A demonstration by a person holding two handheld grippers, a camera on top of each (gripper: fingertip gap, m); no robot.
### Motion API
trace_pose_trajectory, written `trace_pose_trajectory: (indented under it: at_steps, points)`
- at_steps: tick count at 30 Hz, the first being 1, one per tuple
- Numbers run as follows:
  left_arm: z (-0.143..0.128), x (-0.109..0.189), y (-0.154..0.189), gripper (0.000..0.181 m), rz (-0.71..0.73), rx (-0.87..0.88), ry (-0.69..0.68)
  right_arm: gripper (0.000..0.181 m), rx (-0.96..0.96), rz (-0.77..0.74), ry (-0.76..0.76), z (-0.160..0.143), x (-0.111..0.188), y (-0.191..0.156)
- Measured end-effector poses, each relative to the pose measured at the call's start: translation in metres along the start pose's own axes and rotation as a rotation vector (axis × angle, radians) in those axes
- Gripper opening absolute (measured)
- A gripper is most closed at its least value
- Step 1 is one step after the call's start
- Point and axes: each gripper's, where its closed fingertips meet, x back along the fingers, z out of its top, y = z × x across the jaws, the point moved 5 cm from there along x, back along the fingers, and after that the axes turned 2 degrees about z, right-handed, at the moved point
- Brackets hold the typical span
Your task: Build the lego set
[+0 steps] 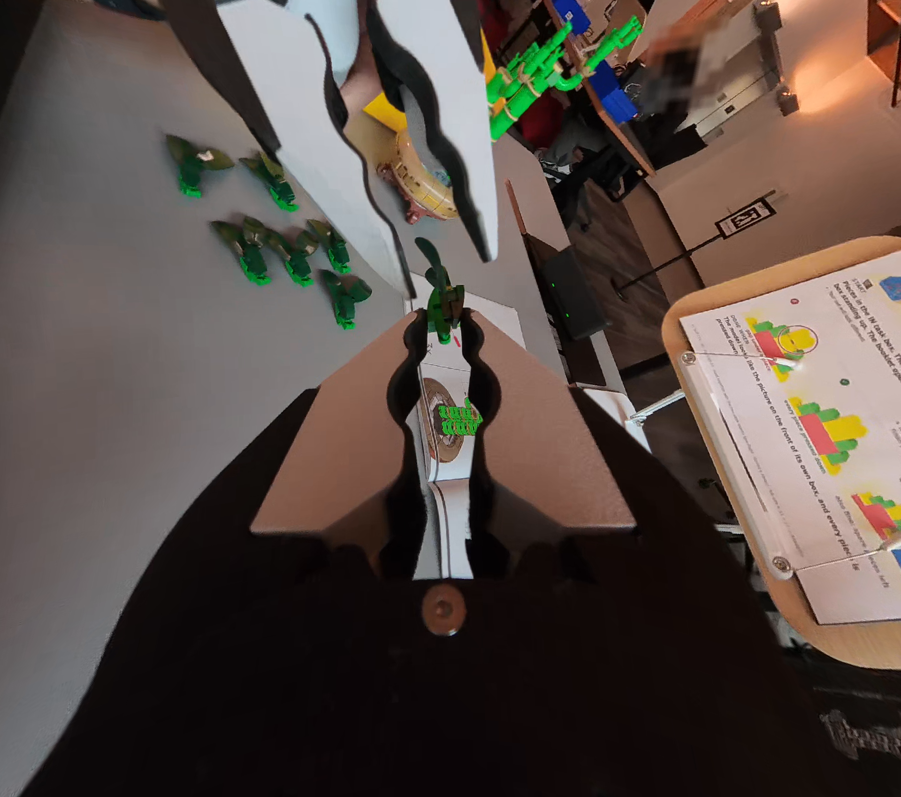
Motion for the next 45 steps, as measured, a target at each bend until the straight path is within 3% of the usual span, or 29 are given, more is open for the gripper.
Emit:
trace_pose_trajectory:
  at_steps: [2,16,27,32,37,45]
  points:
    - [-0.003,-0.003,0.008,0.019,0.012,-0.11,-0.027,0.012,0.043,0.015,-0.003,0.0,-0.002,-0.005]
    - [-0.009,-0.006,0.027,0.011,-0.066,-0.243,-0.106,0.012,0.314,0.049,0.016,-0.008,-0.003,-0.022]
    - [-0.016,-0.016,0.03,0.01,-0.118,-0.204,-0.205,0.011,0.071,0.143,-0.04,-0.02,-0.011,-0.019]
    - [-0.015,-0.015,0.03,0.01,-0.122,-0.193,-0.19,0.011,0.076,0.165,-0.017,-0.02,-0.009,-0.018]
    - [-0.011,-0.012,0.041,0.01,-0.182,-0.214,-0.153,0.013,0.051,0.279,-0.007,-0.019,-0.001,-0.027]
    - [-0.017,-0.014,0.051,0.01,-0.25,-0.206,-0.201,0.014,0.014,0.345,-0.099,-0.024,-0.003,-0.037]
